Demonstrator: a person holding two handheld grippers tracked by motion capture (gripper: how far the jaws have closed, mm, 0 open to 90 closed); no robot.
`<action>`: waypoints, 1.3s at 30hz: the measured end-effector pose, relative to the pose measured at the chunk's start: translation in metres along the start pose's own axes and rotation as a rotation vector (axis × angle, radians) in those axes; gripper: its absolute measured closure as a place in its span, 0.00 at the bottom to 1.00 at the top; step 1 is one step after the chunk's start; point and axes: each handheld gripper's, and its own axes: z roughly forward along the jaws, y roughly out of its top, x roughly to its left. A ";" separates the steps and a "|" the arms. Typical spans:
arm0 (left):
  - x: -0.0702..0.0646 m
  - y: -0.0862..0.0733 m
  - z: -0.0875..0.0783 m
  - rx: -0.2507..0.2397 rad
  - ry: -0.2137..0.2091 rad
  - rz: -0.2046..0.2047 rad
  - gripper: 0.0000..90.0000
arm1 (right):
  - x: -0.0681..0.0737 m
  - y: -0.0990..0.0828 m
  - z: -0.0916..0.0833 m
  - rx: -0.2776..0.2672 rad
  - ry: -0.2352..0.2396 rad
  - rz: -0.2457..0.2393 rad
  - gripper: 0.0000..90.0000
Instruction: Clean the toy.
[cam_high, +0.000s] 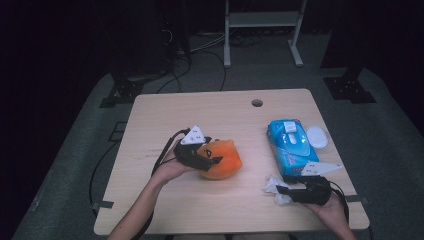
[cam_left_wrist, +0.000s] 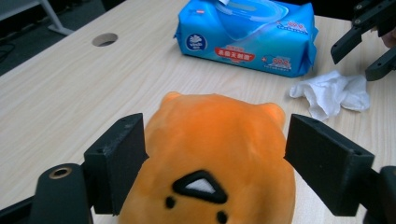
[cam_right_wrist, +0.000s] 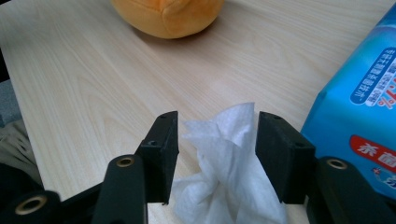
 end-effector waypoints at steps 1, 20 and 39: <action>0.001 0.000 -0.002 -0.001 0.004 -0.006 0.21 | 0.000 0.000 0.000 -0.002 -0.001 0.001 0.52; 0.010 -0.027 -0.045 -0.010 0.061 -0.076 0.13 | 0.004 0.004 -0.001 -0.015 -0.024 -0.022 0.42; 0.013 -0.059 -0.069 -0.002 0.107 -0.121 0.13 | 0.004 0.003 0.000 -0.009 -0.025 -0.029 0.41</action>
